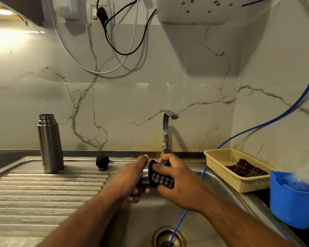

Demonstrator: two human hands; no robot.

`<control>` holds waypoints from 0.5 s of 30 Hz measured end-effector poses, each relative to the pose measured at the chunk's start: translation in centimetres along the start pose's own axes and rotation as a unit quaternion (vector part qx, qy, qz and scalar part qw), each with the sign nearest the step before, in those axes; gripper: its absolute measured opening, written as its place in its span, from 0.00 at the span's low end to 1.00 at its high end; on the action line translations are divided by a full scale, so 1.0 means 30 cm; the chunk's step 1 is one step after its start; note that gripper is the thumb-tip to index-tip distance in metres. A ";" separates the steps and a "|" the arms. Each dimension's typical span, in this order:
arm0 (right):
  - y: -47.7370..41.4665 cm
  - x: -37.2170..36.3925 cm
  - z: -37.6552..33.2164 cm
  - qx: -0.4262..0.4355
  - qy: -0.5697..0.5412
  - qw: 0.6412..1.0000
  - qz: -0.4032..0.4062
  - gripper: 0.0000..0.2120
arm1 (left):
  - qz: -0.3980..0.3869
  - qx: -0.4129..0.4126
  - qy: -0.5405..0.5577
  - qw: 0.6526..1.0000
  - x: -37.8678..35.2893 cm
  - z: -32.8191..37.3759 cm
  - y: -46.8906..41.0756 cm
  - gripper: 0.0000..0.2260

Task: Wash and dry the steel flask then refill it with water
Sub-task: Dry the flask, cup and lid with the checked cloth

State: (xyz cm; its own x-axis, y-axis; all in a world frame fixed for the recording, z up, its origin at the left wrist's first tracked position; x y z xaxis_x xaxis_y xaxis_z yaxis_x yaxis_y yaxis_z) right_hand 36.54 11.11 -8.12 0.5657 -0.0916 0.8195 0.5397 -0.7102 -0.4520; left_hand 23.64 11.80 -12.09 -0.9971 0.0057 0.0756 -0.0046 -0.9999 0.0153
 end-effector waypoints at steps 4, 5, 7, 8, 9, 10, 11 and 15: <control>0.016 -0.053 0.005 -0.078 -0.095 0.989 -0.079 0.18 | 0.039 -0.065 -0.056 0.996 0.004 0.034 -0.002 0.24; 0.025 -0.061 0.006 -0.102 -0.155 0.978 -0.094 0.16 | 0.033 -0.086 -0.067 0.993 -0.010 0.044 0.004 0.23; 0.044 -0.065 0.022 -0.144 -0.268 0.945 -0.120 0.15 | 0.013 -0.137 -0.093 0.986 -0.040 0.074 0.025 0.21; 0.058 -0.067 0.029 -0.164 -0.337 0.916 -0.140 0.16 | 0.002 -0.174 -0.104 0.979 -0.055 0.093 0.035 0.20; 0.071 -0.074 0.029 -0.181 -0.408 0.881 -0.157 0.17 | -0.009 -0.220 -0.114 0.969 -0.070 0.122 0.049 0.18; 0.080 -0.075 0.024 -0.194 -0.466 0.848 -0.165 0.18 | -0.020 -0.268 -0.124 0.955 -0.081 0.149 0.064 0.17; 0.081 -0.074 0.023 -0.197 -0.491 0.834 -0.156 0.17 | -0.029 -0.301 -0.133 0.944 -0.089 0.170 0.077 0.15; 0.044 -0.018 0.053 -0.141 -0.334 0.932 -0.010 0.13 | -0.053 -0.302 -0.117 0.945 -0.093 0.173 0.076 0.16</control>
State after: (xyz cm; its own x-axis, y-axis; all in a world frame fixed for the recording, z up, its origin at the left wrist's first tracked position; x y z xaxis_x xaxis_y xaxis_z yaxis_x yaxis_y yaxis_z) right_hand 37.95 11.33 -9.73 0.8696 0.3117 0.3830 0.4228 -0.8706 -0.2515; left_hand 26.79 9.59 -7.08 -0.9452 0.0387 0.3243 -0.2156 -0.8198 -0.5305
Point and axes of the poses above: each hand's wrist, its own y-axis away from the middle knuckle, its own x-axis out of the back of the hand, z = x × y, the point moved 10 cm from there along -y, towards the middle knuckle, and after that the axes turned 2 degrees about y, right-handed, at the moved point
